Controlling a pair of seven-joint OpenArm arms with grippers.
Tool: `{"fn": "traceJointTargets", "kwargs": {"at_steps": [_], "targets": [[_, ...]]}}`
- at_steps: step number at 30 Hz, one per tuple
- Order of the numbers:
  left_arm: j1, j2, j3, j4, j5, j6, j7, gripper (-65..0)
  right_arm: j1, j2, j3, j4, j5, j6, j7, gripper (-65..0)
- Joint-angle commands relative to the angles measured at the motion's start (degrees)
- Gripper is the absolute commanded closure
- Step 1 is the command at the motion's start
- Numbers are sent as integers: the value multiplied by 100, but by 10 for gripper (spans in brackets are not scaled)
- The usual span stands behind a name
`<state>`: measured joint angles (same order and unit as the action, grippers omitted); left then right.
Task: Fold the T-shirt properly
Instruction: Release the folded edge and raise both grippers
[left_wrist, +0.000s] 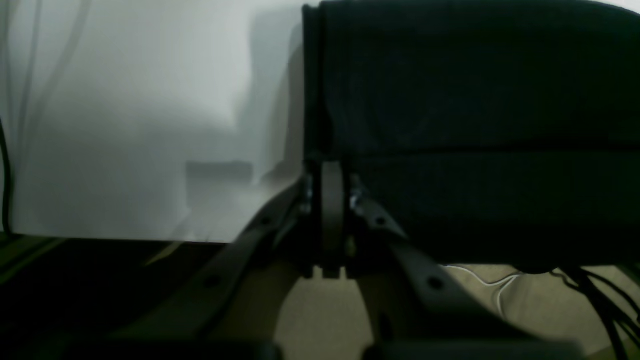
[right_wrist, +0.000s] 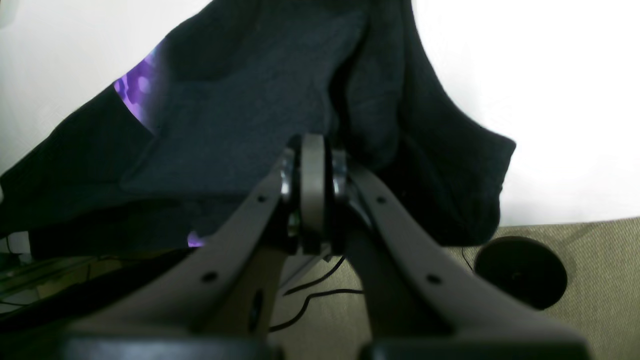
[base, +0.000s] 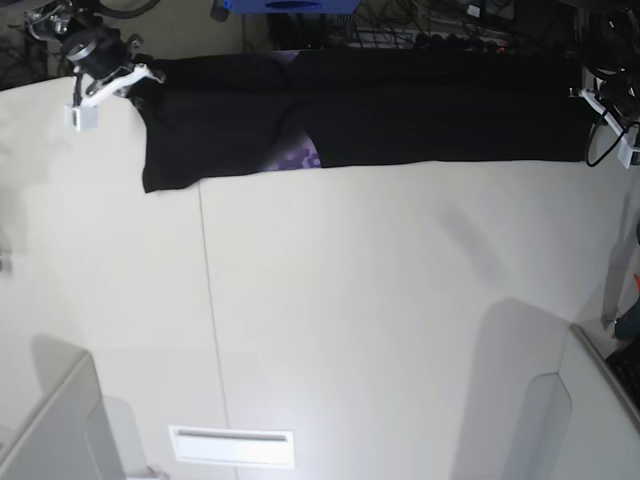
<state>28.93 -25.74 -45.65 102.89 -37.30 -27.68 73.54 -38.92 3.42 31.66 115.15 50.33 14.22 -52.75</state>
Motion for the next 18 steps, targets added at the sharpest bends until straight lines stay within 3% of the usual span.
{"fn": "traceJointTargets", "kwargs": {"at_steps": [1,3,4,6,8,10,13,15,16,18], "targets": [[30,-112,-55,62,33,-5,-44,0,-42,40,56,93,53,68,84,0],[30,-103,-55,62,33,-5,-44,0,-42,40,65,85,80,68,93,0],[30,-103,-73,62,33,-5,-44,0,-42,40,65,85,88,77,102,-68],[22,-59,-134,71,33,-23,-53,-117,19,32,65,85,88,95,110,-173],[-5,-42,-292,98,16,-23,-53,-252,54,32,65,85,88,165,128,-233],[-31,-24,-486,106,-11,-32,-53,-390,28,32,65,85,88,200,330,-243],[-31,-7,-688,124,-64,-41,-53,-502,-42,84,12,85,80,376,691,-242],[-22,134,-706,124,-310,-41,-53,-436,63,84,-6,85,44,807,743,-234],[-22,196,-662,106,-389,-41,-53,-347,169,84,-41,85,36,991,717,-204],[-40,380,-600,-17,-389,-5,-53,-91,336,93,-181,-12,-61,1071,444,-93]]}}
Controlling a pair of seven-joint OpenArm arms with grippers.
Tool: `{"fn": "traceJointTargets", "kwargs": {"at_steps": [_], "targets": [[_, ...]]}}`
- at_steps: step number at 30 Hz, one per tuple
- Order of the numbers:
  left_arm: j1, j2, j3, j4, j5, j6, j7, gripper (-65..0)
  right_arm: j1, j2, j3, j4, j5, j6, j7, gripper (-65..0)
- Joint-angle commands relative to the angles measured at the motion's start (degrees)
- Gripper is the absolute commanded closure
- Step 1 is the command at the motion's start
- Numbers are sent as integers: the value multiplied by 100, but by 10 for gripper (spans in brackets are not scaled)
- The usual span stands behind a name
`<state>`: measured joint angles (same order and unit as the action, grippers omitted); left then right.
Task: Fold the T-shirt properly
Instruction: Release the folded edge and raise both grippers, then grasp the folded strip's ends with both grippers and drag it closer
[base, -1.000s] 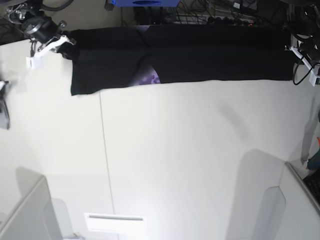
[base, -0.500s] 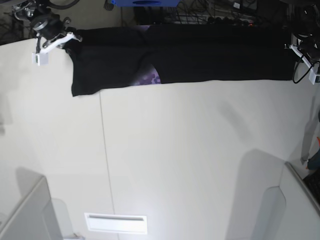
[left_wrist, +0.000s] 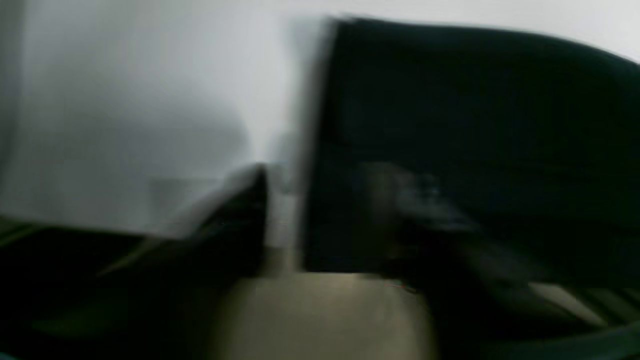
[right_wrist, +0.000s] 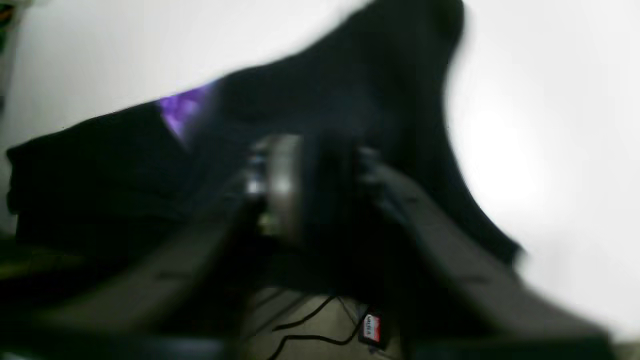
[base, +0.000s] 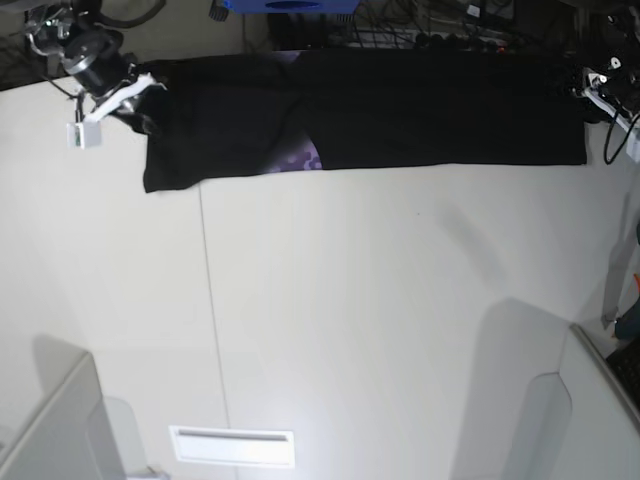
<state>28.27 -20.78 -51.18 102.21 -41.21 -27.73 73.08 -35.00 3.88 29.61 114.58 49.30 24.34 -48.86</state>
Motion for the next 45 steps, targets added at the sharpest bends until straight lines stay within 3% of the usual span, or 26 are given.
{"fn": "traceJointTargets", "kwargs": {"at_steps": [1,4,10,17,22,28,33,40,41,45], "targets": [[-27,-46,58,-37,82,-1,-16,0,67,47,-37,-26,-81,59,-94,-6],[-212,192,516,-406,609,-10,-385,0,410,-6,-99,-465,-389,59,-402,0],[-440,429,1491,-1382,1391,8,-1378,0,1087,3,-55,-1538,-1119,59,-402,0],[-1363,482,1685,-2032,1550,17,-1405,0,2344,38,77,-3059,-2464,50,170,0],[-2084,482,1685,-2015,1532,403,-947,0,2951,38,437,-3551,-2965,50,249,0],[-2471,456,1685,-1549,1488,430,-807,0,2969,-6,420,-3164,-3027,50,222,0],[-2401,447,1571,-758,1418,403,-807,0,2687,-208,393,-2021,-3000,76,143,0],[-1926,332,683,-371,64,403,-824,0,2151,-384,-222,-263,-3000,85,143,0],[-1935,315,621,-380,38,403,-824,-49,2116,-384,-354,-166,-3000,85,143,0],[-2111,315,463,-766,46,403,-851,-429,2028,-401,-917,-140,-3000,85,143,0]]}}
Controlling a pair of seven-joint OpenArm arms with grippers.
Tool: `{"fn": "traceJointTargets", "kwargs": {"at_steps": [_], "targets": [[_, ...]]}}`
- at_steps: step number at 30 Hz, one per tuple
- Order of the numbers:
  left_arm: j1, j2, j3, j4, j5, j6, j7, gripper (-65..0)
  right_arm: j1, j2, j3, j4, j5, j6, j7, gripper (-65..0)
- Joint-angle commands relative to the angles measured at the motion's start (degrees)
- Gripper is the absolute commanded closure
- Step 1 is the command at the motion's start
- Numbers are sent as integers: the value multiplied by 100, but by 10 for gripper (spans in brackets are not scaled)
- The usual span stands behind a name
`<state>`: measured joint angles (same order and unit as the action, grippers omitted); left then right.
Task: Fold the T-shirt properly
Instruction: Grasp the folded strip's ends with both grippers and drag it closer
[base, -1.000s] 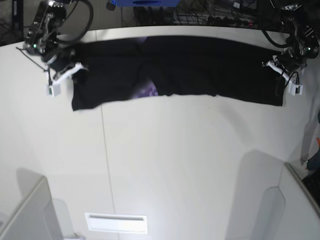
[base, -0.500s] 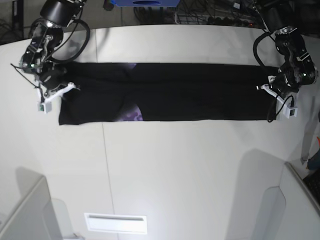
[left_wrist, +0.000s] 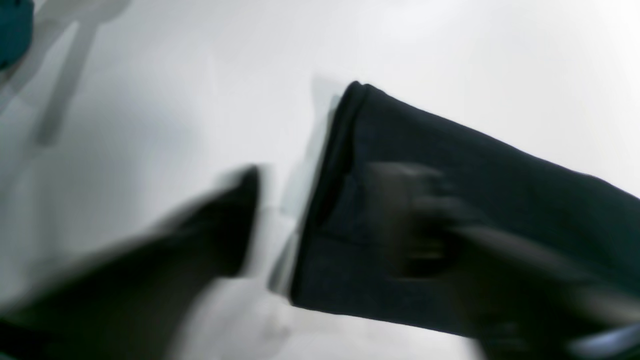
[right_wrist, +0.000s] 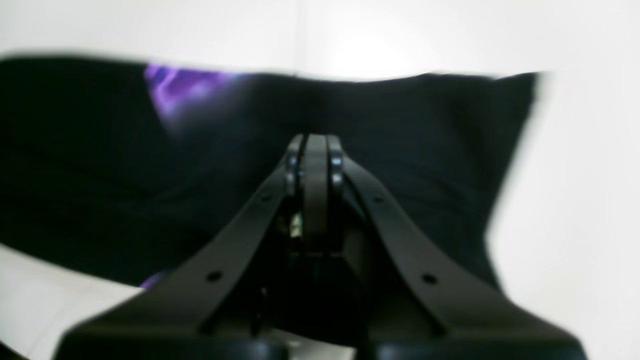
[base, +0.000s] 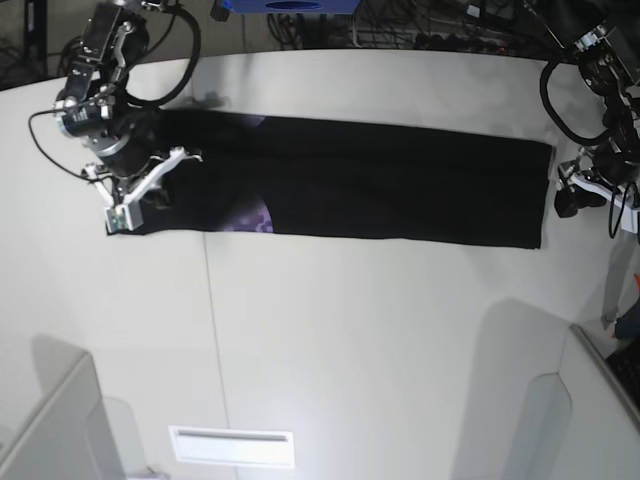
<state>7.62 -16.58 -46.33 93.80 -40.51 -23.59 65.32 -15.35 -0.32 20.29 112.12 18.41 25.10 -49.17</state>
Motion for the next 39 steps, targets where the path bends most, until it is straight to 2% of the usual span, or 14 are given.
{"fn": "traceJointTargets", "kwargs": {"at_steps": [1,3,4,7,13,16,17,19,20,26,32,35,37,39], "targets": [[-116,-105,-14,-57,-24,-10,-75,-505,28,10,-82,107,88,8,174,0],[-239,-105,66,-435,-24,-10,-75,-630,-16,10,-284,107,88,8,183,0],[-300,-105,136,-663,-24,-10,-92,-650,-25,10,-381,107,88,8,183,0],[-494,-114,479,-1200,-15,-10,-418,-650,-34,1,-583,107,88,-9,183,0],[-555,-298,1578,-2044,-15,17,-972,-541,-43,1,-610,107,88,-9,183,0],[-546,-298,1595,-2325,-15,17,-998,-374,-51,1,-574,107,88,-9,183,0],[-546,-298,1586,-2422,-15,17,-998,-280,-51,1,-574,107,88,-9,183,0],[-546,-360,1586,-2580,-15,17,-1007,-39,-51,1,-574,107,88,-9,183,0],[-546,-421,1586,-2633,-15,17,-1007,0,-51,1,-574,107,88,-9,183,0],[-494,-729,1578,-2369,-32,17,-1288,0,-78,1,-592,107,88,-9,183,0],[113,-826,1147,-1041,-24,25,-1323,0,-130,1,-583,107,88,-9,183,0],[473,-448,1208,-197,-41,236,-1270,0,-130,1,-583,107,88,-9,183,0],[623,-105,1244,444,-59,553,-972,0,-130,1,-574,107,88,-9,183,0],[649,308,1270,998,-50,632,-611,0,-130,1,-574,107,88,-9,183,0]]}}
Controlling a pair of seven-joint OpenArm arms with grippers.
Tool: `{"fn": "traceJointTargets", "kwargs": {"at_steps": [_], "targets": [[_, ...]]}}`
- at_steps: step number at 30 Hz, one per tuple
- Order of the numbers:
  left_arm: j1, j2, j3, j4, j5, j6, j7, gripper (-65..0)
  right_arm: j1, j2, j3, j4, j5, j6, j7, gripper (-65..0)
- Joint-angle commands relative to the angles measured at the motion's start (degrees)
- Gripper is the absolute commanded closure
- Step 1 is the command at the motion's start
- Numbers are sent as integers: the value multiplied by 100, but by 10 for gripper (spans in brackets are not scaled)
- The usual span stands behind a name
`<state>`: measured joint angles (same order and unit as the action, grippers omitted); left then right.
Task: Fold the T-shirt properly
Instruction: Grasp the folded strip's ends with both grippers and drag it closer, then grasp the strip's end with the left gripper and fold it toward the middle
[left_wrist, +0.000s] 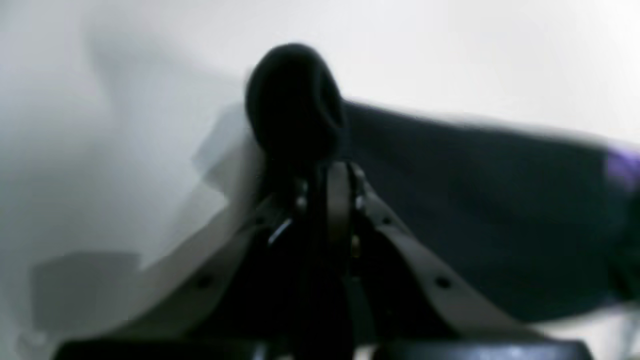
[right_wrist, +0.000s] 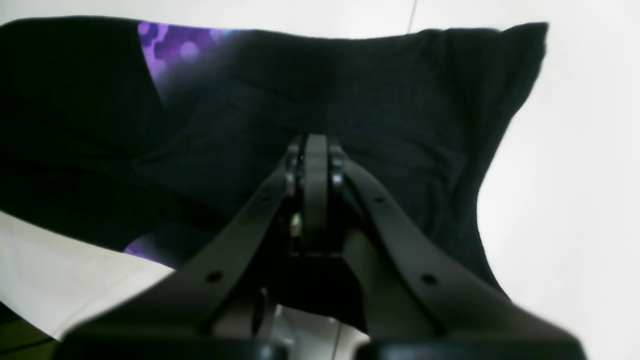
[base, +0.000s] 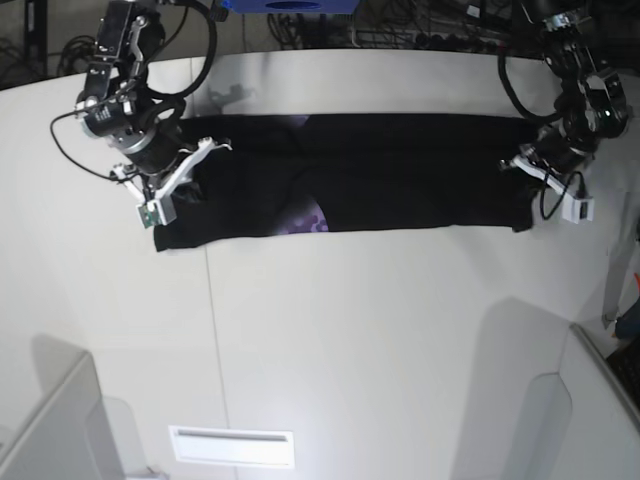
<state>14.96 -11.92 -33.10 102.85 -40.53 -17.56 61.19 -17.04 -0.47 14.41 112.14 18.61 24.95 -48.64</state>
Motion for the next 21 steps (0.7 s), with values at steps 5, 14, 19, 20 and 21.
{"fn": "traceJointTargets", "kwargs": {"at_steps": [5,14,19,20,21], "targets": [[-270,590,616,814,-21,231,400,0,38,16,13,96,69,6,130,0],[-586,880,2242,700,-21,1013,382,0,38,16,13,96,69,6,130,0],[-674,1003,2330,375,-21,1013,382,0,38,16,13,96,69,6,121,0],[-692,1047,2365,287,-21,1013,382,0,38,16,13,96,69,6,121,0],[-709,1056,2392,225,-21,1013,382,0,38,16,13,96,69,6,121,0]]}}
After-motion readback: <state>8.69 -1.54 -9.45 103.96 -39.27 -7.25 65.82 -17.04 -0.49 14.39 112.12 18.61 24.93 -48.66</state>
